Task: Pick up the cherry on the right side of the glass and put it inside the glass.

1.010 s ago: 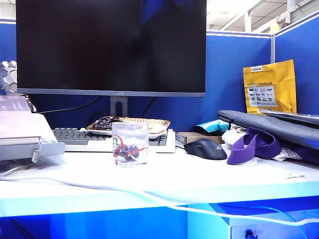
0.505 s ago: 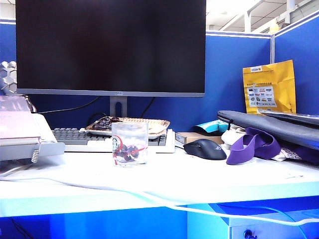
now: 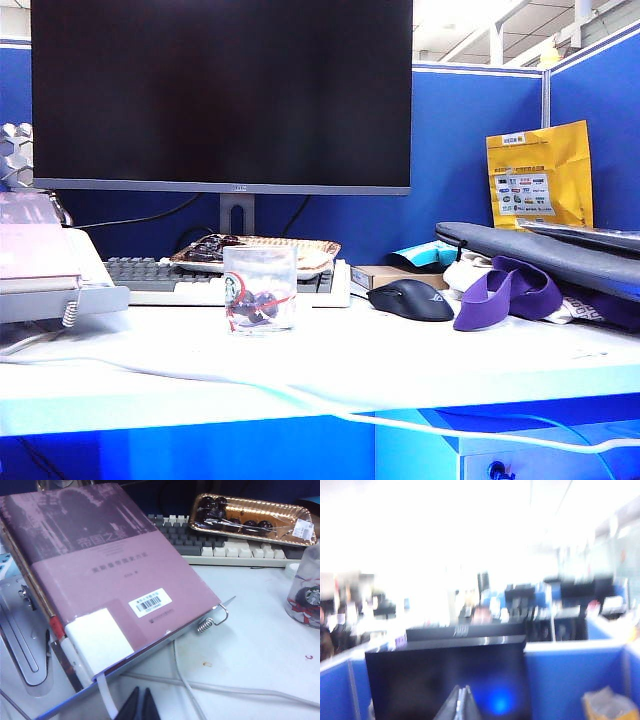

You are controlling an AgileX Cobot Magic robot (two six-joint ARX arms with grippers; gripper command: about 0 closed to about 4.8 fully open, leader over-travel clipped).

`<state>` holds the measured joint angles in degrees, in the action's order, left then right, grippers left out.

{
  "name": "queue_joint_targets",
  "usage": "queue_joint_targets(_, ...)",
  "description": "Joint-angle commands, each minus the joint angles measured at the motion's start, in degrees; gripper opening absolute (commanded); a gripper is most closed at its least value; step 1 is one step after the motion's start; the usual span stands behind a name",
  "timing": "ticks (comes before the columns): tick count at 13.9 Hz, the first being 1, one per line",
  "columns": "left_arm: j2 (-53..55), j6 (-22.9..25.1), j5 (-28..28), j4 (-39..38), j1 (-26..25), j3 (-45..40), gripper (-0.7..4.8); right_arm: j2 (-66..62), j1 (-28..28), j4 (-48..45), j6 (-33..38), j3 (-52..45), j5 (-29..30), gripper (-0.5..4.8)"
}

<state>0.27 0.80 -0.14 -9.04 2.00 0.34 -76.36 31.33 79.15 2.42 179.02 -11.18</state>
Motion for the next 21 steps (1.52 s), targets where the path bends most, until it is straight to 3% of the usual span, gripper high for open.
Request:
queue_joint_targets(1, -0.17, 0.24, 0.2, -0.68, -0.04, -0.02, -0.05, 3.87, 0.07, -0.35, -4.04, -3.82, -3.96, -0.05)
queue_joint_targets(4, -0.17, 0.24, 0.2, -0.7, -0.04, -0.02, -0.05, 10.29, 0.13, -6.71, -6.91, -24.85, -8.9, -0.05)
queue_joint_targets(7, -0.17, 0.24, 0.2, -0.7, -0.04, -0.02, -0.05, 21.03, -0.24, -29.18, -6.97, -60.3, -9.68, -0.05)
queue_joint_targets(9, -0.17, 0.24, 0.2, -0.68, -0.04, -0.02, -0.05, 29.2, -3.74, -50.71, -7.02, -92.5, -9.49, -0.05)
queue_joint_targets(11, -0.17, 0.24, 0.22, -0.7, -0.04, -0.02, -0.05, 33.07, -5.55, -56.35, -6.97, -106.71, -9.49, -0.05)
queue_joint_targets(15, -0.17, 0.24, 0.2, -0.68, -0.04, -0.02, -0.05, 45.77, -5.88, -52.39, -6.56, -129.15, -9.2, -0.05)
queue_joint_targets(17, -0.17, 0.24, 0.2, -0.68, -0.04, -0.02, -0.05, 52.85, -6.49, -53.0, -6.47, -138.2, -5.6, -0.05)
queue_joint_targets(21, -0.17, 0.24, 0.2, -0.68, -0.04, -0.02, -0.05, 67.63, -13.33, -66.36, -6.38, -154.22, -2.54, -0.05)
